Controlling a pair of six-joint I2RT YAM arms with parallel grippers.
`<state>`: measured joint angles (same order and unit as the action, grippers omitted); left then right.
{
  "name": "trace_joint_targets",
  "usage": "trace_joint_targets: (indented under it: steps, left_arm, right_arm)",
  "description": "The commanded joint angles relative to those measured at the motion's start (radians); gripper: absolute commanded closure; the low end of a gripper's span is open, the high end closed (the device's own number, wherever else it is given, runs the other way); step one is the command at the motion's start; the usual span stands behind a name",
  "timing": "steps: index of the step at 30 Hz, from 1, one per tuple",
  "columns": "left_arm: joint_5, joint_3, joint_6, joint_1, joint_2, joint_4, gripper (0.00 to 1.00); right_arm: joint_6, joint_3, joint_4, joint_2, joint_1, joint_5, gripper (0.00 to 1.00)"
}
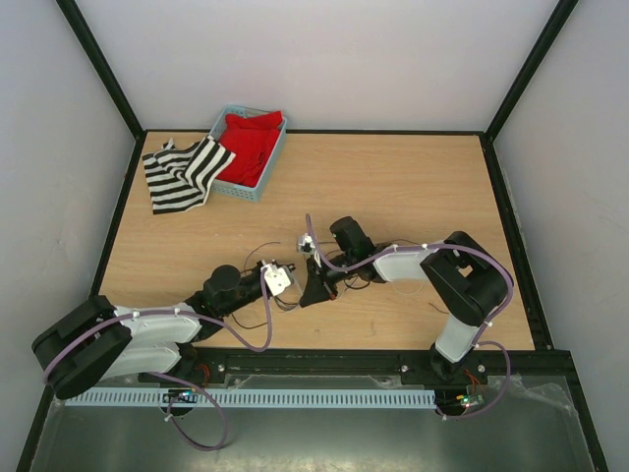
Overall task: Zip-tie the wires
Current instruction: Tie the cable at the center of the board.
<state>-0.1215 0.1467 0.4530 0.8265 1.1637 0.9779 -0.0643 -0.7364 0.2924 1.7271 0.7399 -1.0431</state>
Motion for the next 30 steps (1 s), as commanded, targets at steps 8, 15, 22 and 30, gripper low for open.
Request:
trace_joint_targets:
  steps: [8, 15, 22, 30]
  left_arm:
    - [0.064, -0.009, 0.003, -0.003, -0.026, 0.085, 1.00]
    - [0.046, -0.010, 0.004, -0.003, -0.030, 0.085, 1.00]
    - [0.024, -0.009, 0.015, -0.002, -0.018, 0.084, 1.00]
    - [0.024, -0.009, 0.023, -0.002, -0.011, 0.084, 1.00]
  right_arm:
    - [-0.018, 0.000, -0.052, -0.035, 0.001, -0.014, 1.00]
    - [-0.016, -0.003, -0.053, -0.030, 0.001, -0.018, 1.00]
    - [-0.017, -0.008, -0.054, -0.029, 0.000, -0.017, 1.00]
    - [-0.028, -0.018, -0.068, -0.031, -0.009, -0.020, 1.00]
